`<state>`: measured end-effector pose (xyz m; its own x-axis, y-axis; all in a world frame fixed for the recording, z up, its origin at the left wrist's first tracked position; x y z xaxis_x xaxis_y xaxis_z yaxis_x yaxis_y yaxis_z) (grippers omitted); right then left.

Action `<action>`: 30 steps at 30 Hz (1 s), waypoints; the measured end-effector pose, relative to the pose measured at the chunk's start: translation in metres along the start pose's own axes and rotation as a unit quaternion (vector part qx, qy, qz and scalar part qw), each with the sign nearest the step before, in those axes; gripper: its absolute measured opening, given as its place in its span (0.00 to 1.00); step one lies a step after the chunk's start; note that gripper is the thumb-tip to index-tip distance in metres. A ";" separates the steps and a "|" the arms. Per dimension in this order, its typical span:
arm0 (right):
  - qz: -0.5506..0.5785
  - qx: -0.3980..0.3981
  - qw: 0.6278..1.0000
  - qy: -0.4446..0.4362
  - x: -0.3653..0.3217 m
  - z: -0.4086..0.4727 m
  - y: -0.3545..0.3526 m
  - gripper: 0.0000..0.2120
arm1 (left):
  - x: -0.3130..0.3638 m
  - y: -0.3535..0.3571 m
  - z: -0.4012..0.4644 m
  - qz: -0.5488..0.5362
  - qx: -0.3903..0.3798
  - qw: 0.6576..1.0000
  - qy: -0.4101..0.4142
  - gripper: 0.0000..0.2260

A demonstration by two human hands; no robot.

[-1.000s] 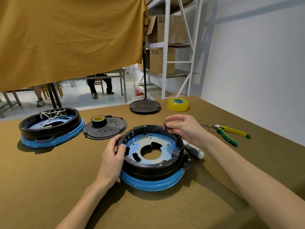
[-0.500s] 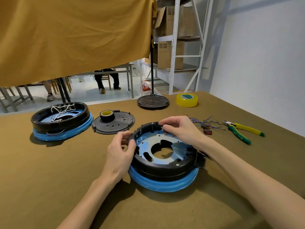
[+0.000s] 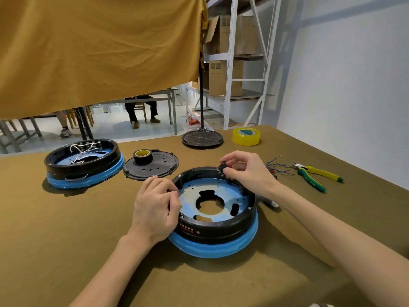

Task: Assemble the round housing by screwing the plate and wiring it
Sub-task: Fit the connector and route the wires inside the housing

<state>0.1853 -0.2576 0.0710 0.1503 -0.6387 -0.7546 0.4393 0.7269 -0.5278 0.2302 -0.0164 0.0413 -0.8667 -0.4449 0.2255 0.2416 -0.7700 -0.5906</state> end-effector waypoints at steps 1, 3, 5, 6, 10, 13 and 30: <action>0.008 0.004 1.000 0.004 0.001 -0.003 -0.003 0.10 | 0.001 -0.002 -0.002 0.037 0.010 0.999 -0.006 0.22; 0.036 0.024 0.999 0.018 0.003 -0.009 -0.011 0.10 | 0.004 -0.004 -0.004 0.106 0.010 0.993 -0.047 0.24; 0.038 0.054 0.997 0.030 0.004 -0.012 -0.018 0.10 | 0.014 0.000 -0.002 0.157 -0.014 0.983 -0.091 0.29; 0.028 0.068 0.997 0.036 0.005 -0.014 -0.019 0.10 | 0.021 0.004 0.000 0.175 -0.033 0.978 -0.105 0.31; -0.019 0.095 0.995 0.028 0.005 -0.020 -0.014 0.09 | 0.049 0.019 0.004 0.089 -0.074 0.990 -0.079 0.34; -0.035 0.105 0.994 0.001 0.008 -0.031 -0.008 0.08 | 0.034 0.016 0.000 -0.111 -0.080 0.988 -0.064 0.27; 0.022 0.202 0.975 -0.092 -0.006 -0.042 0.003 0.11 | 0.047 0.025 -0.003 -0.003 -0.105 0.994 0.009 0.21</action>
<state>0.1481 -0.2412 0.0574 0.3163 -0.6713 -0.6703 0.7370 0.6188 -0.2719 0.1943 -0.0552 0.0346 -0.8757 -0.4309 0.2178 0.1406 -0.6591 -0.7388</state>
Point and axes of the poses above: each hand's wrist, its own z-axis towards the middle knuckle, its own y-axis out of the palm, x = y × z, the point moved 8 cm from there along z, towards the middle knuckle, and after that the axes turned 1 degree about x, right-handed, at the moved point
